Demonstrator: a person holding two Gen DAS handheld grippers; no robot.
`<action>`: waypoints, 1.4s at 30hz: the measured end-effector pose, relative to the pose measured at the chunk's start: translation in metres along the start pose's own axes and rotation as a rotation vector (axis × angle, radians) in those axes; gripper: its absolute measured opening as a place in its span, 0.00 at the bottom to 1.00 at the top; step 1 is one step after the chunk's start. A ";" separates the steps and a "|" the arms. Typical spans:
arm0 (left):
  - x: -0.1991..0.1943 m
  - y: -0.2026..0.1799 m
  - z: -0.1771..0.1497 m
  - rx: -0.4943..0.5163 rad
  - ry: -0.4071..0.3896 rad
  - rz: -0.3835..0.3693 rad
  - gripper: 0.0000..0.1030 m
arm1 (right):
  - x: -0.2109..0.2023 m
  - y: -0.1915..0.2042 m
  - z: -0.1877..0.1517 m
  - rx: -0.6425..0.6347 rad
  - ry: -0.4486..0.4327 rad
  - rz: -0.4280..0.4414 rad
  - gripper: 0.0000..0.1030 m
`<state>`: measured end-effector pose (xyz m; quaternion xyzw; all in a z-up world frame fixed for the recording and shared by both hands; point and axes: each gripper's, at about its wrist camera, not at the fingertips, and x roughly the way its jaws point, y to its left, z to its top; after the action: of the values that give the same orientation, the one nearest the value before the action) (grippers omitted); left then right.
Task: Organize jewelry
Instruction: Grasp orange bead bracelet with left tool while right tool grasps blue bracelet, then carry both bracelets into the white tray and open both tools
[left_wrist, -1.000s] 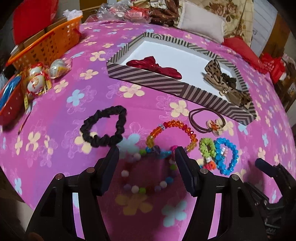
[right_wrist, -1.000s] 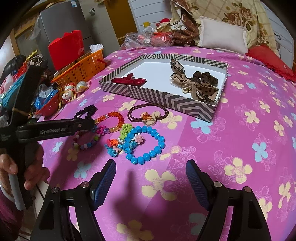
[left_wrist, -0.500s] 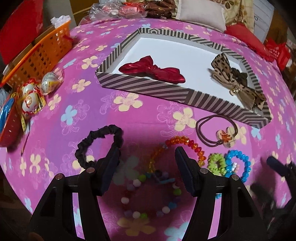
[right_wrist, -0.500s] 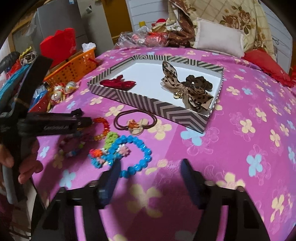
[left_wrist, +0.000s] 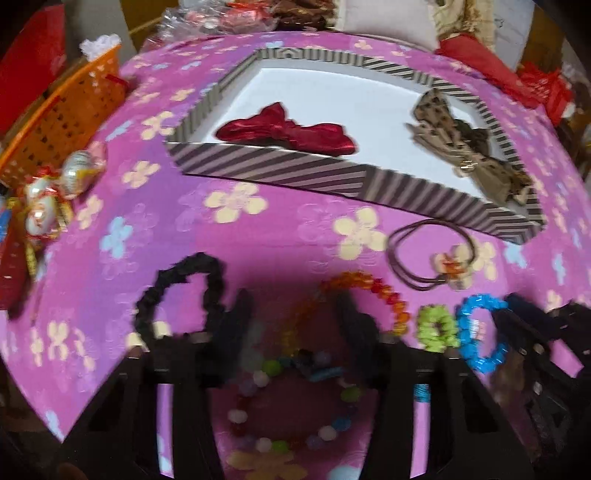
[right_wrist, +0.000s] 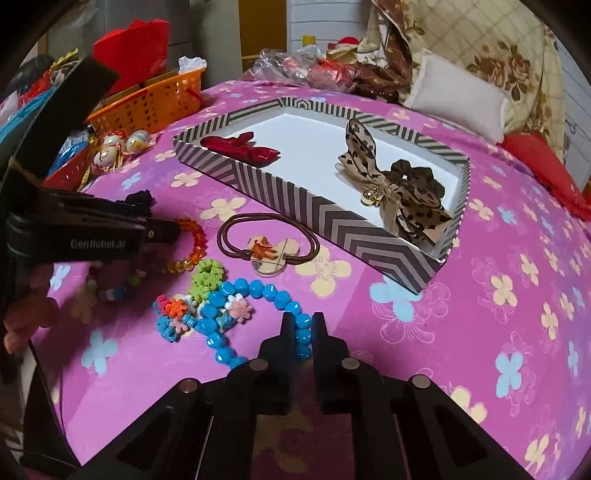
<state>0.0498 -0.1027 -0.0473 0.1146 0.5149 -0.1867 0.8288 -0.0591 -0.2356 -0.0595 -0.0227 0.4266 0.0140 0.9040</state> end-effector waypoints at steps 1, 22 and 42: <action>0.000 -0.001 0.001 0.005 -0.002 -0.004 0.18 | 0.000 0.000 0.000 0.007 -0.003 0.005 0.08; -0.083 0.002 0.009 -0.050 -0.144 -0.116 0.08 | -0.086 0.002 0.035 0.045 -0.195 0.093 0.08; -0.119 -0.017 0.040 -0.031 -0.218 -0.068 0.08 | -0.102 -0.014 0.061 0.032 -0.220 0.080 0.08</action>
<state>0.0277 -0.1104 0.0774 0.0634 0.4281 -0.2179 0.8748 -0.0759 -0.2473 0.0585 0.0104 0.3253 0.0457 0.9444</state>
